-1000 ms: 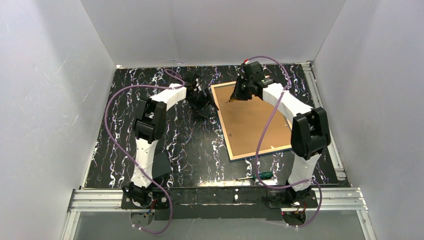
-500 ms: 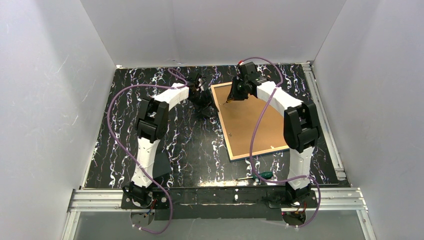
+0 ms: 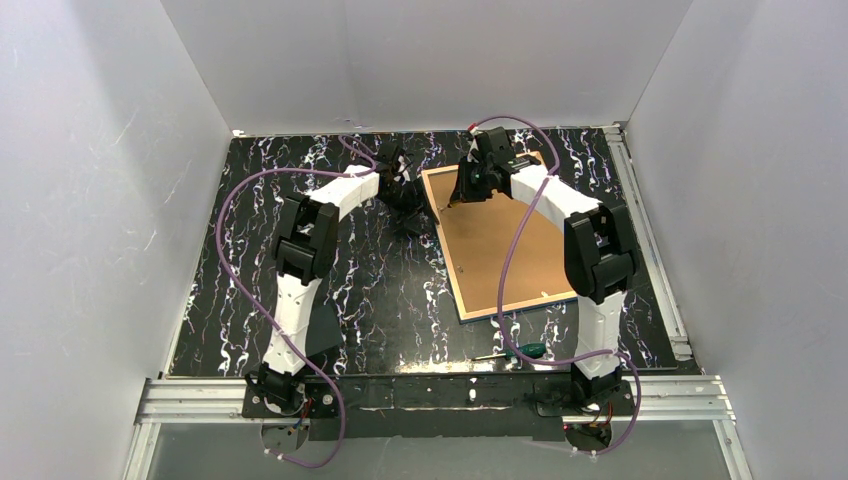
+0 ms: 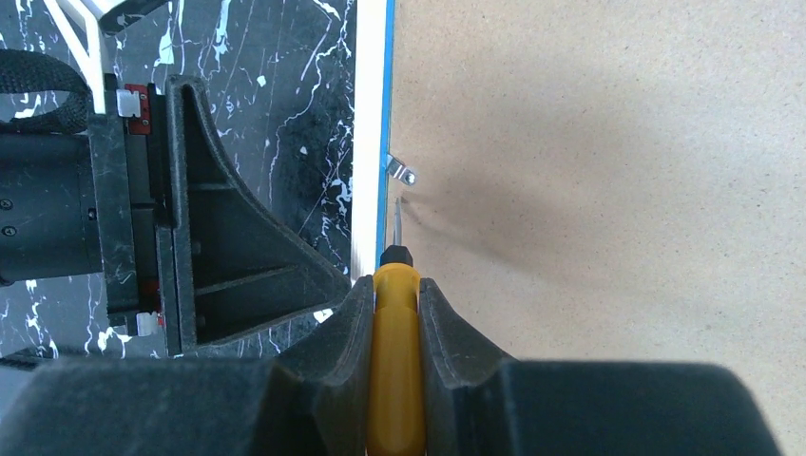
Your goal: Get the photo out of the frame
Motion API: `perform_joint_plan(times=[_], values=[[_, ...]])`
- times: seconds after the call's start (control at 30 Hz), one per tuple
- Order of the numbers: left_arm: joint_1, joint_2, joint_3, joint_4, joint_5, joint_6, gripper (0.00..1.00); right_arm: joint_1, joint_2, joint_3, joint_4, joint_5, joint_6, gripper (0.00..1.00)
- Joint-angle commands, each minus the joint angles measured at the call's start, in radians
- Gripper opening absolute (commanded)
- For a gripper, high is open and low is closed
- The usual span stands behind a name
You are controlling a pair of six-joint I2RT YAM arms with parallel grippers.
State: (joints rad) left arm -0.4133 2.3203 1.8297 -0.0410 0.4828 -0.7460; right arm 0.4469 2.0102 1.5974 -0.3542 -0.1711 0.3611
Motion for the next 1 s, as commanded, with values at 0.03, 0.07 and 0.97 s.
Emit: perform_joint_plan(times=[0.03,0.07,0.97], values=[[-0.019,0.099,-0.02,-0.207,-0.088,0.056,0.54,0.006,0.012,0.042,0.024,-0.03,-0.025,0.01],[-0.02,0.101,-0.02,-0.217,-0.093,0.052,0.53,0.009,0.014,0.041,0.028,-0.035,-0.031,0.01],[-0.035,0.113,-0.023,-0.286,-0.161,0.072,0.53,0.023,0.128,0.172,-0.02,0.193,-0.042,0.01]])
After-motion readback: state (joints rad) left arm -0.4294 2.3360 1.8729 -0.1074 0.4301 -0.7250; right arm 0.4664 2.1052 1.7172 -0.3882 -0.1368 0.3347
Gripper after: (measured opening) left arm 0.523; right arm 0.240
